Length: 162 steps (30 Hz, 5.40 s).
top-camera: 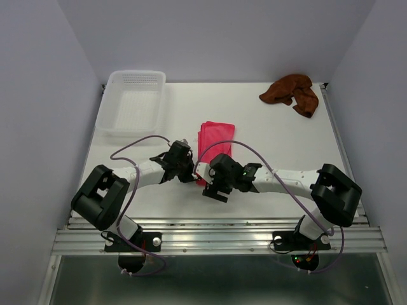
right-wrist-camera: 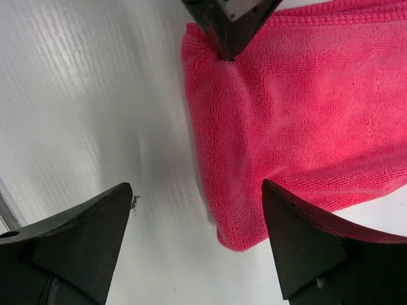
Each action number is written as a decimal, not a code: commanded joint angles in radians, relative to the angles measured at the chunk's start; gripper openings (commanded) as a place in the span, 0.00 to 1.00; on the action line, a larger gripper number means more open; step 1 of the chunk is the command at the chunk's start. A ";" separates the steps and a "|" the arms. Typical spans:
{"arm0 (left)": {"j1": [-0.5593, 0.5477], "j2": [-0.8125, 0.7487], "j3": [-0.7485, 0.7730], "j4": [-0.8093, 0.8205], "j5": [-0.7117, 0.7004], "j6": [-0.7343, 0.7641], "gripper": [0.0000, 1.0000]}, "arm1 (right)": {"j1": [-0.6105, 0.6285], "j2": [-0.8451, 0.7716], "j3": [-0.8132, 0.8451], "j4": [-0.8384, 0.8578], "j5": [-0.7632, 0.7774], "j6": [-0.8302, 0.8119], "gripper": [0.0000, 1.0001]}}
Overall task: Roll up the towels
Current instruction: Roll the towel
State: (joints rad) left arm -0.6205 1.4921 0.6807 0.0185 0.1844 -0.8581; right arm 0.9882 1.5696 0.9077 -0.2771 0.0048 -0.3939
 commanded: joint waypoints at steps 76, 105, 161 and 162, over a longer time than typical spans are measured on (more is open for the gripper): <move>0.139 -0.106 -0.006 0.173 0.089 0.255 0.95 | -0.441 0.478 0.616 -0.410 -0.647 0.014 0.41; 0.123 0.145 0.114 0.180 0.102 0.214 0.50 | -0.165 -0.047 0.119 0.025 -0.091 -0.048 0.84; 0.219 -0.375 -0.016 -0.263 -0.193 0.057 0.99 | -0.301 0.455 0.447 -0.119 -0.863 0.673 0.08; 0.219 -0.381 -0.029 -0.238 -0.150 0.065 0.99 | -0.301 0.487 0.451 -0.116 -0.890 0.700 0.08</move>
State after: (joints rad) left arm -0.4149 1.1477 0.6987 -0.2745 -0.0380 -0.7860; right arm 0.7105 1.9999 1.3159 -0.3813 -0.7376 0.2073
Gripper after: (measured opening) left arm 0.986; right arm 0.197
